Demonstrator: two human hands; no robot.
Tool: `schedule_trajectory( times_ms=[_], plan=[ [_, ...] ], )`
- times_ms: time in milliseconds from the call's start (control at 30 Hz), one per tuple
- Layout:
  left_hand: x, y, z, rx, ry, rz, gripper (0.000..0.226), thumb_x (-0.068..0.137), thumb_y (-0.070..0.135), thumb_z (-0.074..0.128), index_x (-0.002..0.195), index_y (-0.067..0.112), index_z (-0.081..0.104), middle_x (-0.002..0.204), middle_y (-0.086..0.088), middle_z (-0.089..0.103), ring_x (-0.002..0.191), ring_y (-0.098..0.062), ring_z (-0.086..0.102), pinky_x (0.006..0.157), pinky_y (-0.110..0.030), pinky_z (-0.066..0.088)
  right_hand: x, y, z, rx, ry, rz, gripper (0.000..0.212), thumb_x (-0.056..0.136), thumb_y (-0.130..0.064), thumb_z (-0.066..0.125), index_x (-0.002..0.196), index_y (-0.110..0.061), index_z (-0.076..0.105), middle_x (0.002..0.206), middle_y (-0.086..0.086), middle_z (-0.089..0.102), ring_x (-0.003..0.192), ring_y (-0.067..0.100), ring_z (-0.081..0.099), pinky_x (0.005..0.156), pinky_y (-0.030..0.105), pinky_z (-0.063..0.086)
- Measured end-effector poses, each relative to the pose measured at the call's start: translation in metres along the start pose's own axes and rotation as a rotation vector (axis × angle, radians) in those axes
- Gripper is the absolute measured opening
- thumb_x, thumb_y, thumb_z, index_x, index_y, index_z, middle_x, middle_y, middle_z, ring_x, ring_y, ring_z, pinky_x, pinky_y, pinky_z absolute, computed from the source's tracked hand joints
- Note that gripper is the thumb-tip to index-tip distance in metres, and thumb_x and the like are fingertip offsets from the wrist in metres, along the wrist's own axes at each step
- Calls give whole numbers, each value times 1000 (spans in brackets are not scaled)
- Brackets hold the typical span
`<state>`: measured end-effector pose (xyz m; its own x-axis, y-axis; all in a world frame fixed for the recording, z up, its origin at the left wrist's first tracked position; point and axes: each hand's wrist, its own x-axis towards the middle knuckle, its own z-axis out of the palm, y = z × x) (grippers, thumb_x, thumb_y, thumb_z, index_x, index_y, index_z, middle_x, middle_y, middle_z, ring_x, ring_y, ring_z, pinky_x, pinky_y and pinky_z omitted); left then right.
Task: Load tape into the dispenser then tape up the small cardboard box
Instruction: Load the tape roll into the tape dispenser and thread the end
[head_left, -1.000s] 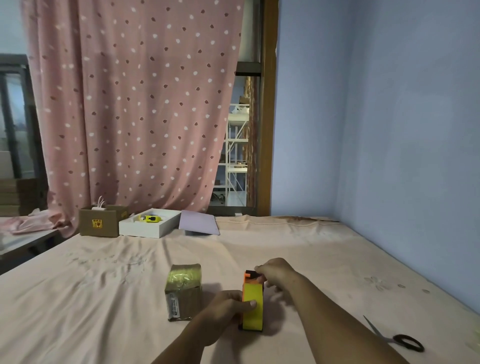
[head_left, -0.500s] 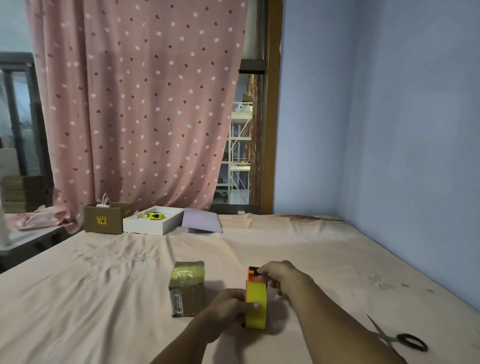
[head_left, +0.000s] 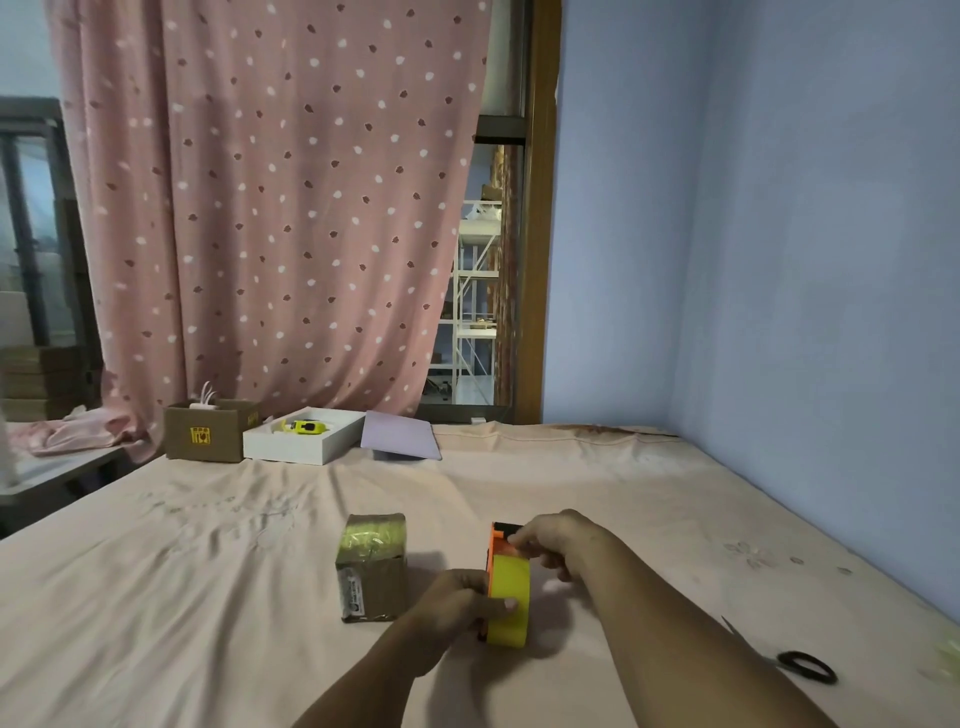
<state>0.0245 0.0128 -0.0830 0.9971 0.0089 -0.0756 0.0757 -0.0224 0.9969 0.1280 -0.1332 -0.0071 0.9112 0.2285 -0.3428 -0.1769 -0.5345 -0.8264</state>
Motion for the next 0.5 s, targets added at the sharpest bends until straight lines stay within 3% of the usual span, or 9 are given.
schedule_trajectory(
  times_ms=[67,233,433,500],
  plan=[
    [0,0,0,13,8,1,34,61,22,89,85,7,70,86,-17,55,83,-29,50,72,-38,40,-4,-1,-1,-2,-6,-2,16,80,-20,78,79,-8,68,60,2,60,51,15,35,49,26,32],
    [1,1,3,30,54,6,30,58,24,87,78,8,71,79,-17,57,73,-26,51,59,-28,42,5,-2,5,139,10,28,17,77,-15,79,81,-7,65,81,8,63,46,14,25,45,22,27],
    [0,1,3,69,96,20,17,66,18,83,73,9,71,74,-14,58,62,-21,52,55,-25,42,9,10,14,265,52,3,29,68,-12,80,92,0,68,77,10,53,48,16,28,47,26,28],
    [0,2,4,83,89,19,22,66,20,83,78,7,71,75,-15,57,60,-20,52,54,-24,43,7,9,12,243,66,-9,23,68,-12,80,84,0,68,69,9,50,46,17,29,46,25,27]
  ],
)
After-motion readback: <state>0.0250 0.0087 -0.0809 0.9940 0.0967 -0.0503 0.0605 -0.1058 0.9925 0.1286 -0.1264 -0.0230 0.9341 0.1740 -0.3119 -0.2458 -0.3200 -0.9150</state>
